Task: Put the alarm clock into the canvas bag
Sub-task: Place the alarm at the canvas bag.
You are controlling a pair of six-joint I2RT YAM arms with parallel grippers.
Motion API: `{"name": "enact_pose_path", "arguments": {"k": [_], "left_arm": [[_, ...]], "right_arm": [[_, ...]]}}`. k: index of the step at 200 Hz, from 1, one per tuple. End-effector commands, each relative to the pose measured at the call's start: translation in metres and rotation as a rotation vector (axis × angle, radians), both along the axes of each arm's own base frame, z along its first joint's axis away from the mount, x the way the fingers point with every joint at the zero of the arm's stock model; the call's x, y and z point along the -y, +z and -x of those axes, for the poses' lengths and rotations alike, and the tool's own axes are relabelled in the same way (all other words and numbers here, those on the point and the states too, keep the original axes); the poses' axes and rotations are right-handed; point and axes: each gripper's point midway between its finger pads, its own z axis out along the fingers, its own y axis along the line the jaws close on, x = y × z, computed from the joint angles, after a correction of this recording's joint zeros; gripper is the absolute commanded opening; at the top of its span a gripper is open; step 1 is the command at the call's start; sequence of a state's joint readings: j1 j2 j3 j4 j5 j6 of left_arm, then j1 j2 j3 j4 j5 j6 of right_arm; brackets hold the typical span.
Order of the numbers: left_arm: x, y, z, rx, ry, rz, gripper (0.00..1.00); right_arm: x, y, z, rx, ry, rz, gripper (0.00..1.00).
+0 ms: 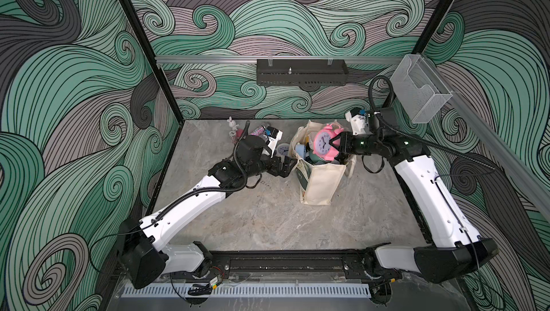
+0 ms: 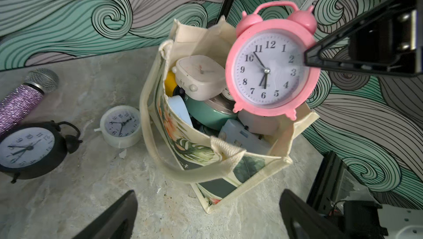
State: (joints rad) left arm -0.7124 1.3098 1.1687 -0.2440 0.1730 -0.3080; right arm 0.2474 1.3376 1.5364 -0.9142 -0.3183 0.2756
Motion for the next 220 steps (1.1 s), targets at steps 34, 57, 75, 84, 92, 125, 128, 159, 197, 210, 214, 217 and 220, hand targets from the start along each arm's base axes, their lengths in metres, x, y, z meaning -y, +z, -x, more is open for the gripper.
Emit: {"name": "enact_pose_path", "arguments": {"k": [34, 57, 75, 84, 92, 125, 128, 159, 197, 210, 214, 217, 220], "left_arm": [[0.023, 0.011, 0.003, -0.076, -0.084, 0.031, 0.99], [0.025, 0.012, 0.0, -0.09, -0.077, 0.019, 0.99], [0.027, 0.004, -0.005, -0.111, -0.067, -0.004, 0.99], [0.027, 0.003, -0.007, -0.115, -0.06, -0.01, 0.99], [0.027, 0.002, -0.008, -0.122, -0.058, -0.017, 0.99], [0.027, -0.007, -0.016, -0.15, -0.031, -0.064, 0.99], [0.026, -0.008, -0.017, -0.154, -0.026, -0.072, 0.99], [0.021, -0.018, -0.029, -0.171, 0.032, -0.133, 0.99], [0.017, -0.02, -0.042, -0.165, 0.09, -0.179, 0.99], [0.015, -0.02, -0.046, -0.16, 0.108, -0.193, 0.98], [0.014, -0.02, -0.047, -0.159, 0.113, -0.196, 0.98], [0.014, -0.021, -0.048, -0.159, 0.115, -0.199, 0.98], [0.013, -0.021, -0.048, -0.158, 0.119, -0.201, 0.98]], "right_arm": [[-0.011, 0.006, 0.001, 0.1, 0.073, -0.044, 0.12], [-0.012, -0.007, 0.011, 0.062, 0.086, -0.045, 0.12], [-0.012, -0.02, 0.021, 0.02, 0.092, -0.05, 0.12], [-0.013, -0.026, 0.027, 0.001, 0.096, -0.057, 0.12], [-0.015, -0.032, 0.032, -0.02, 0.104, -0.064, 0.12], [-0.017, -0.054, 0.049, -0.083, 0.121, -0.039, 0.17], [-0.016, -0.056, 0.05, -0.086, 0.116, -0.03, 0.18], [0.007, -0.07, 0.038, -0.105, 0.003, 0.089, 0.46], [0.023, -0.056, 0.011, -0.09, -0.095, 0.168, 0.71], [0.023, -0.051, 0.005, -0.093, -0.103, 0.181, 0.76], [0.023, -0.048, 0.003, -0.089, -0.104, 0.183, 0.77], [0.023, -0.047, 0.002, -0.089, -0.104, 0.185, 0.78], [0.024, -0.045, 0.001, -0.086, -0.107, 0.185, 0.79]]}}
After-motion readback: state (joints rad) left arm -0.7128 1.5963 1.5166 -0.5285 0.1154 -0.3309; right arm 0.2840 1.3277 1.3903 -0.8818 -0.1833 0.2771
